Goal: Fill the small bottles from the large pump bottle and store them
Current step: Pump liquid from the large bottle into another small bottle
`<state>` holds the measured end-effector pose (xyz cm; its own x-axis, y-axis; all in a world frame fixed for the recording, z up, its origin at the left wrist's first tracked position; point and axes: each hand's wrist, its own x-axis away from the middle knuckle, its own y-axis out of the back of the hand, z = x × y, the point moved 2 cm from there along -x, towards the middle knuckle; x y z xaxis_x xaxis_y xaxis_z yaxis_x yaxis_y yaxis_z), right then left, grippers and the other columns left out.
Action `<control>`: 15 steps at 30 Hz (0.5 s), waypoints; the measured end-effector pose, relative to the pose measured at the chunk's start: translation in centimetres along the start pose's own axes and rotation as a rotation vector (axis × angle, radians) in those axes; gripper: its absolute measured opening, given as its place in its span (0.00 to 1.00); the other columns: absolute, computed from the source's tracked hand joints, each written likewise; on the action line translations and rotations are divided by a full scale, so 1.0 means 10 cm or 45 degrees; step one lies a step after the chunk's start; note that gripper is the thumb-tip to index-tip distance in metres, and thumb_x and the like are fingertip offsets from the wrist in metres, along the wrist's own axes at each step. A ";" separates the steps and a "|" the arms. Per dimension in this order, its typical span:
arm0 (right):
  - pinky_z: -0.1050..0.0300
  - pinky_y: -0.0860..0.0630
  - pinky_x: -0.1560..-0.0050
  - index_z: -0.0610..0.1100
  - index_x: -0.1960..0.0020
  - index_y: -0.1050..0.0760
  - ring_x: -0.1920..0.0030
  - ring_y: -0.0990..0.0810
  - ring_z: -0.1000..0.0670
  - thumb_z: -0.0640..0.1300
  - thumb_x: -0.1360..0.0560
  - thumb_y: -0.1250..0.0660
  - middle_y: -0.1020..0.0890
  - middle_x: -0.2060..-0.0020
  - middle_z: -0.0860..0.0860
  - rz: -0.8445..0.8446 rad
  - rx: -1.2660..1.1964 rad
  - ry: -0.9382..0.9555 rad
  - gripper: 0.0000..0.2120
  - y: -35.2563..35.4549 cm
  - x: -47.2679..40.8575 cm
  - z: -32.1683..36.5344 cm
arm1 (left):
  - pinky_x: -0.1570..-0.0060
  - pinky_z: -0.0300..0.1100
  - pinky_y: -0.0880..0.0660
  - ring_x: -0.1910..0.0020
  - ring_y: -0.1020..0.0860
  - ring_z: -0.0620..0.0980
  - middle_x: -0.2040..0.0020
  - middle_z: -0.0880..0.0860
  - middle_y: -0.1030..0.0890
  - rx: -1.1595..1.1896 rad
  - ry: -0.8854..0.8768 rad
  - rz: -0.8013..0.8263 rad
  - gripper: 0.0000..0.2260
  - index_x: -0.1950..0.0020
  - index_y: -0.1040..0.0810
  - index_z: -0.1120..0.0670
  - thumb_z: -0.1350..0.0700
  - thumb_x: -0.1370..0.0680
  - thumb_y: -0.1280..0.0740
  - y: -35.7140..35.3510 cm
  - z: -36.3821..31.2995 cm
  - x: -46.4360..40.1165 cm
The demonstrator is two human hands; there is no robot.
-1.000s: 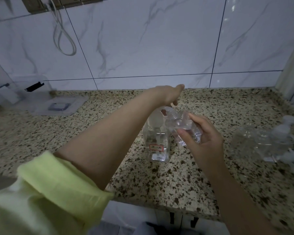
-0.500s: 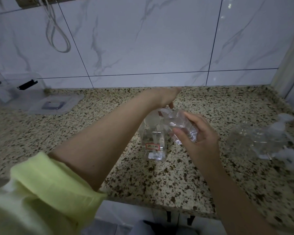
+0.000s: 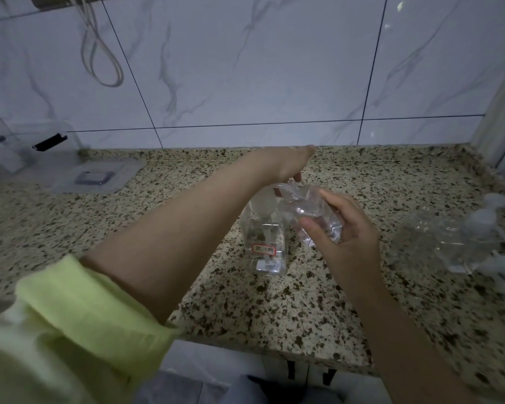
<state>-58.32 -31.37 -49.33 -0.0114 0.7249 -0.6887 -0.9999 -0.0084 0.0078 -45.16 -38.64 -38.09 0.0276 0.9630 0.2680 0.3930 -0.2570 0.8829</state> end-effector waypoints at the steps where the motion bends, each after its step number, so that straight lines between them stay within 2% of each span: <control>1: 0.51 0.20 0.39 0.50 0.34 0.24 0.41 0.18 0.53 0.59 0.25 0.28 0.19 0.42 0.58 0.003 0.010 0.006 0.24 0.00 0.00 0.00 | 0.34 0.54 0.39 0.31 0.30 0.58 0.32 0.57 0.24 -0.014 -0.004 0.001 0.36 0.37 0.19 0.54 0.36 0.17 0.60 -0.01 0.00 0.00; 4: 0.49 0.20 0.38 0.52 0.34 0.24 0.41 0.18 0.52 0.54 0.27 0.26 0.18 0.43 0.60 0.000 0.004 -0.018 0.23 0.01 0.01 -0.01 | 0.37 0.52 0.37 0.35 0.27 0.57 0.36 0.56 0.21 0.030 -0.032 -0.024 0.35 0.38 0.19 0.53 0.36 0.17 0.60 -0.01 0.00 0.00; 6: 0.48 0.20 0.39 0.55 0.34 0.24 0.41 0.18 0.52 0.53 0.27 0.26 0.19 0.43 0.61 0.011 0.005 -0.030 0.22 0.01 0.00 -0.01 | 0.37 0.53 0.36 0.36 0.26 0.58 0.37 0.56 0.20 0.053 -0.029 -0.034 0.35 0.38 0.19 0.53 0.35 0.18 0.60 0.00 0.02 -0.01; 9: 0.46 0.19 0.39 0.50 0.34 0.23 0.41 0.18 0.51 0.51 0.27 0.26 0.18 0.42 0.56 0.013 0.031 -0.011 0.22 0.02 0.01 -0.01 | 0.33 0.54 0.37 0.34 0.27 0.58 0.36 0.56 0.21 0.036 -0.015 -0.020 0.36 0.37 0.19 0.54 0.35 0.18 0.60 -0.01 0.01 0.00; 11: 0.48 0.19 0.40 0.48 0.34 0.24 0.42 0.18 0.52 0.51 0.26 0.26 0.18 0.43 0.55 0.011 0.045 0.002 0.22 0.02 0.01 -0.01 | 0.33 0.53 0.37 0.34 0.27 0.57 0.37 0.56 0.20 0.065 -0.022 -0.026 0.34 0.35 0.20 0.53 0.36 0.17 0.60 0.00 -0.02 0.03; 13: 0.46 0.19 0.40 0.50 0.34 0.23 0.42 0.18 0.51 0.52 0.27 0.26 0.18 0.43 0.55 0.023 0.048 -0.015 0.22 0.02 0.01 -0.02 | 0.31 0.53 0.38 0.31 0.29 0.57 0.34 0.57 0.22 0.079 -0.027 0.033 0.32 0.30 0.25 0.54 0.39 0.16 0.60 -0.01 -0.05 0.07; 15: 0.44 0.20 0.39 0.53 0.34 0.23 0.40 0.18 0.50 0.55 0.27 0.25 0.18 0.42 0.56 0.022 0.023 -0.032 0.23 0.02 0.01 -0.01 | 0.32 0.53 0.37 0.31 0.29 0.58 0.34 0.58 0.22 0.073 -0.016 0.020 0.33 0.32 0.23 0.54 0.38 0.16 0.60 0.01 -0.04 0.08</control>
<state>-58.50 -31.40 -49.46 -0.0287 0.7417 -0.6701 -0.9994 -0.0087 0.0331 -45.53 -37.92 -37.66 0.0451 0.9600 0.2763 0.4442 -0.2670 0.8552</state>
